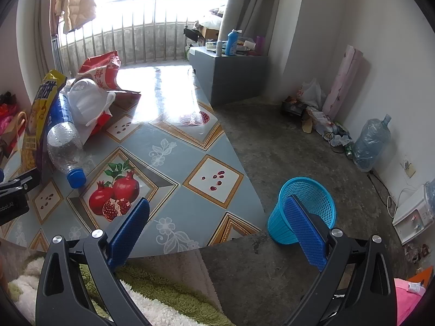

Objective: Collect trash

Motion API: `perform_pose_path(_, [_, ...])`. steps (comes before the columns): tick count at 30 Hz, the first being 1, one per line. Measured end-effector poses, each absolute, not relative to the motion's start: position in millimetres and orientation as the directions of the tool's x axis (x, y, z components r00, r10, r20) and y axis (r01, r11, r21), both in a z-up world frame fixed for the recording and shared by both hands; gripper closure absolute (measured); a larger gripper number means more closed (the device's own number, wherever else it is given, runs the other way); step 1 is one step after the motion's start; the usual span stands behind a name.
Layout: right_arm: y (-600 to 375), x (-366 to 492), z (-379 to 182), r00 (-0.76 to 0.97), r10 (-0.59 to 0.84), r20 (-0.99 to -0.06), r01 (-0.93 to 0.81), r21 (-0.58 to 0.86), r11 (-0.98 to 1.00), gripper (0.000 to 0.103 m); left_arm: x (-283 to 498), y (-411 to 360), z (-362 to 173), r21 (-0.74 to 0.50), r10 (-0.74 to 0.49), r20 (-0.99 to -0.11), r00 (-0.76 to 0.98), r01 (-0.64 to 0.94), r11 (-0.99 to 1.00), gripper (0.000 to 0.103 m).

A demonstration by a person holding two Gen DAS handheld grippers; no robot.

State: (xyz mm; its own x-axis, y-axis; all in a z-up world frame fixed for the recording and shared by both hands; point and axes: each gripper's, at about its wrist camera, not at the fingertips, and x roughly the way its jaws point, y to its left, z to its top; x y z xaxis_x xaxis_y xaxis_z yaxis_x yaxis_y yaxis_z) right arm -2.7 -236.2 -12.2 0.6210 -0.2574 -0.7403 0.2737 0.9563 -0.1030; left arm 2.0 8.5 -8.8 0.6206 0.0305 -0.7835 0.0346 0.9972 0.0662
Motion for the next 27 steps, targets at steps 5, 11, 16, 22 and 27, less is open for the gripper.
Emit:
perform_pose_path(5, [-236.4,-2.7,-12.9,0.619,-0.255,-0.742,0.274,-0.100,0.957,0.006,2.1,9.1,-9.3,0.067,0.031,-0.784,0.620,0.035,0.997,0.009])
perform_pose_path(11, [-236.5,-2.1,-14.2,0.619,-0.255,-0.743,0.275,-0.099,0.956,0.006,2.2,9.8,-9.7,0.066,0.032,-0.784,0.620,0.033,0.997,0.009])
perform_pose_path(16, [-236.6,-0.4,-15.5,0.618,-0.246,-0.747,0.274,-0.088,0.958,0.006,4.0,19.5,-12.0,0.062,0.041,-0.784,0.619,0.012,0.998,0.009])
perform_pose_path(22, [-229.7,10.4,-17.0,0.629,-0.217,-0.747,0.244,-0.075,0.967,0.006,11.6,33.8,-9.3,0.055,0.053,-0.771,0.635,-0.016,0.998,0.009])
perform_pose_path(27, [-221.5,27.9,-11.9,0.659,-0.185,-0.729,0.202,-0.066,0.977,0.006,24.9,46.2,-2.4,0.051,0.038,-0.751,0.659,0.001,0.999,0.009])
